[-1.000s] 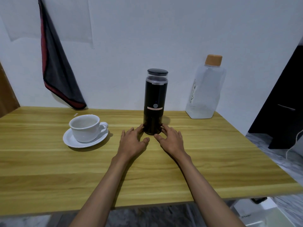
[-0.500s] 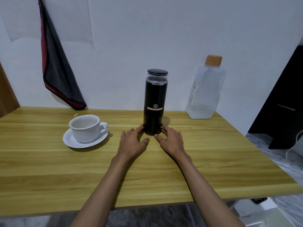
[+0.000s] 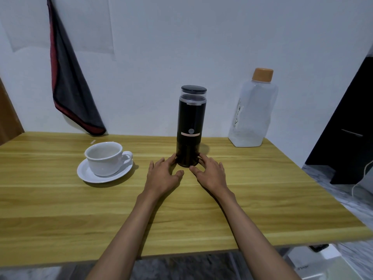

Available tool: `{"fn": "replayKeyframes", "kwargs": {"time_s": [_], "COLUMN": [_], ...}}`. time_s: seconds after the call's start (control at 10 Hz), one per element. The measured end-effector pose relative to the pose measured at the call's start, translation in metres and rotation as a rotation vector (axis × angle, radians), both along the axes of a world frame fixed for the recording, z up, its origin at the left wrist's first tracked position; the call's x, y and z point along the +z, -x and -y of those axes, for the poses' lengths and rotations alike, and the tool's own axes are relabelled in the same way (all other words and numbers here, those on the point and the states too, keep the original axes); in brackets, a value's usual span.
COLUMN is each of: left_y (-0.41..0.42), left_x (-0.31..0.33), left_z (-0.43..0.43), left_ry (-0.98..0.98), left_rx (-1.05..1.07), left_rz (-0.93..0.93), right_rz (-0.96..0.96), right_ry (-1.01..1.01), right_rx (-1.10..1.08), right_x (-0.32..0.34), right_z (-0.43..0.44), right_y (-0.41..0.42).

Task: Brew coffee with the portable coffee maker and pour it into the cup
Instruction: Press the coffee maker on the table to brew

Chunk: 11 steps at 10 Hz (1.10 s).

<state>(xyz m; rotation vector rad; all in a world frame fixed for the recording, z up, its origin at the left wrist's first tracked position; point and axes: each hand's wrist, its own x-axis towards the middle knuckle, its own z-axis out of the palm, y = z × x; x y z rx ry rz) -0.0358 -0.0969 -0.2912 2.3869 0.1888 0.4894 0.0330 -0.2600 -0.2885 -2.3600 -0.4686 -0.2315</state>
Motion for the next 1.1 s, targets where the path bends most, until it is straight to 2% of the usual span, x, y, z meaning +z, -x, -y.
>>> {"fn": "replayKeyframes", "kwargs": {"time_s": [1.1], "left_y": [0.0013], "left_x": [0.0005], "left_z": [0.0003], "left_ry": [0.0], "left_rx": [0.003], "left_rz": [0.0], "right_rz": [-0.008], "right_ry": [0.005], "right_rx": [-0.003], "right_x": [0.0029], "right_z": [0.0002], "right_y": [0.0026]}}
